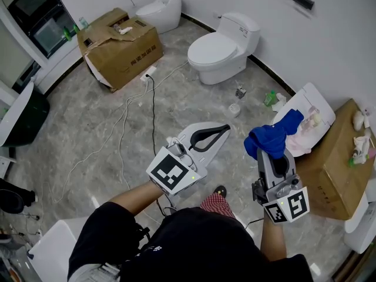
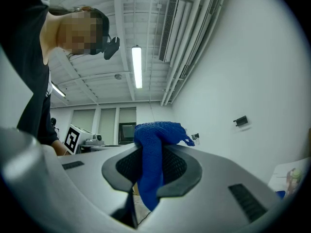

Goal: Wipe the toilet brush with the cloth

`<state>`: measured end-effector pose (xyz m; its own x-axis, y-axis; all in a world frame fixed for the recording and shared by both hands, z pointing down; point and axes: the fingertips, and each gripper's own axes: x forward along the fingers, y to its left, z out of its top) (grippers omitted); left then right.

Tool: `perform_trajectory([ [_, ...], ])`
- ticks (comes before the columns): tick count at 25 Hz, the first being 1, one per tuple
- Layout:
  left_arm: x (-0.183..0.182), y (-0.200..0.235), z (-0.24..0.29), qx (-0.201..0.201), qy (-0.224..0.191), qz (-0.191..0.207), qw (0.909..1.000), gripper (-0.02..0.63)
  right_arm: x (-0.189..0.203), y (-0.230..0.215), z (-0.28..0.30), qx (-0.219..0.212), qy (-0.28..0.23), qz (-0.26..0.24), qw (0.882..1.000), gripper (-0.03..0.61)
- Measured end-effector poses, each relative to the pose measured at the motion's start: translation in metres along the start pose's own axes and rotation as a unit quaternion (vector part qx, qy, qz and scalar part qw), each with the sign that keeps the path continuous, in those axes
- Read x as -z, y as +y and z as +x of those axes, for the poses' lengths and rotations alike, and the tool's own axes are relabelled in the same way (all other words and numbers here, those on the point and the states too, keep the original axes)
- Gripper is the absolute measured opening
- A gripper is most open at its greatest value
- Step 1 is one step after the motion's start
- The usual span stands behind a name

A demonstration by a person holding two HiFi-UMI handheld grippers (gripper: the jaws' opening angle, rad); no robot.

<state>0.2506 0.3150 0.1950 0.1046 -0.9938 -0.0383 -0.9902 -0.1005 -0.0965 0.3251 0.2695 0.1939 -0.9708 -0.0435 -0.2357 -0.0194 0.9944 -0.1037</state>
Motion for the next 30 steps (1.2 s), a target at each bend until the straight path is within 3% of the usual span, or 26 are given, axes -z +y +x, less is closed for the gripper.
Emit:
perform_trajectory([
  [30, 0.008, 0.036, 0.079, -0.035, 0.017, 0.02, 0.9991, -0.008, 0.0, -0.094, 0.034, -0.03, -0.01, 0.012, 0.999, 0.078],
])
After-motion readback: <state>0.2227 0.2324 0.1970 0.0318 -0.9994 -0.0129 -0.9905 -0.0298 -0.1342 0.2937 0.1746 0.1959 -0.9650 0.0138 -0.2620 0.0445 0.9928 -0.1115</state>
